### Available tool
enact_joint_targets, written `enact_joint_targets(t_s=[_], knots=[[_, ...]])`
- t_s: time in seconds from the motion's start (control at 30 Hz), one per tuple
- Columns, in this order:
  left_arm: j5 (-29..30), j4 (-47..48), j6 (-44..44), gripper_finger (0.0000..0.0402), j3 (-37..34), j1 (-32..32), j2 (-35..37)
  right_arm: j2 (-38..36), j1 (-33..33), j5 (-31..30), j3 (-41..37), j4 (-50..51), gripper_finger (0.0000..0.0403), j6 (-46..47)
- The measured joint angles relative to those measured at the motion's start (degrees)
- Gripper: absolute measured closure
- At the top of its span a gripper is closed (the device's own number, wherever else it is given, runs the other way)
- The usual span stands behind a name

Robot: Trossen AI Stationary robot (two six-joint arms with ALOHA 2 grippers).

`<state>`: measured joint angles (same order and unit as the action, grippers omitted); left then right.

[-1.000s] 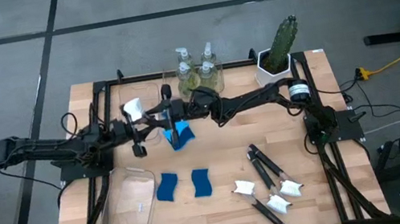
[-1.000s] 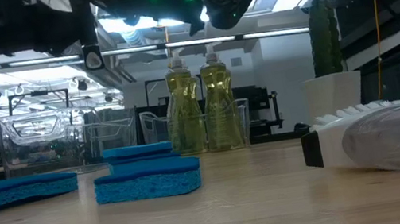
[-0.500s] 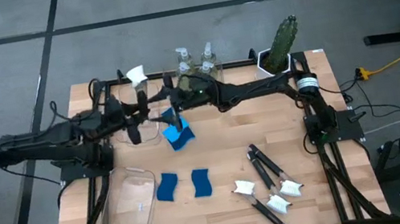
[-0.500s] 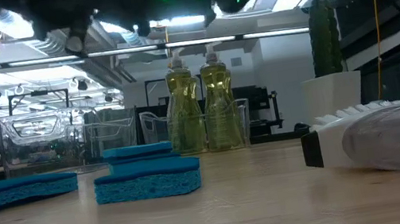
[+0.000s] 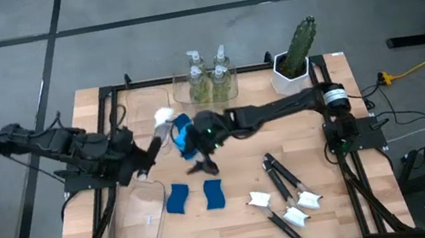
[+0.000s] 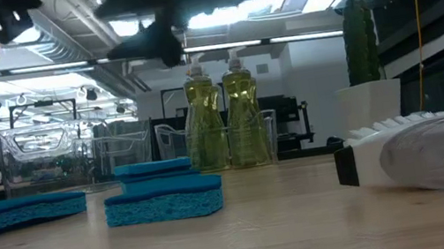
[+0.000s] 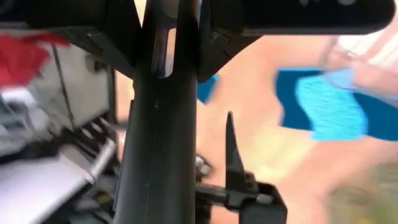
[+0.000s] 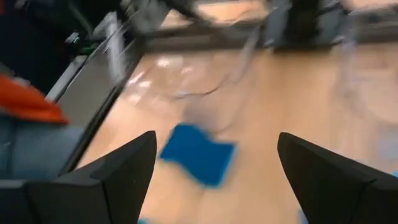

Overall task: Pick & Place Kitchen Sink Supplies
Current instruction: Put the black dish brush into the bottom left transparent bin

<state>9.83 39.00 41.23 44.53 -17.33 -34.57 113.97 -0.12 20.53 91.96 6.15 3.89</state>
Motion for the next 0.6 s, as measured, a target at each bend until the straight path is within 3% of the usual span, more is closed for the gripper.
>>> enact_joint_targets(t_s=[0.27, 0.43, 0.6], knots=[[7.5, 2.6, -7.0, 0.0294, -0.8, -19.5, -0.4, -12.3, 8.8, -10.4, -7.1, 3.6, 0.0072, 3.7], [8.1, 2.7, -8.1, 0.0294, -4.7, -29.5, -2.4, -23.4, 14.3, -26.2, -16.1, -0.2, 0.0072, 10.7], [8.4, 2.1, -7.3, 0.0294, -8.2, -35.5, -7.2, -31.1, 20.9, -41.0, -23.2, -4.1, 0.0072, 16.2]])
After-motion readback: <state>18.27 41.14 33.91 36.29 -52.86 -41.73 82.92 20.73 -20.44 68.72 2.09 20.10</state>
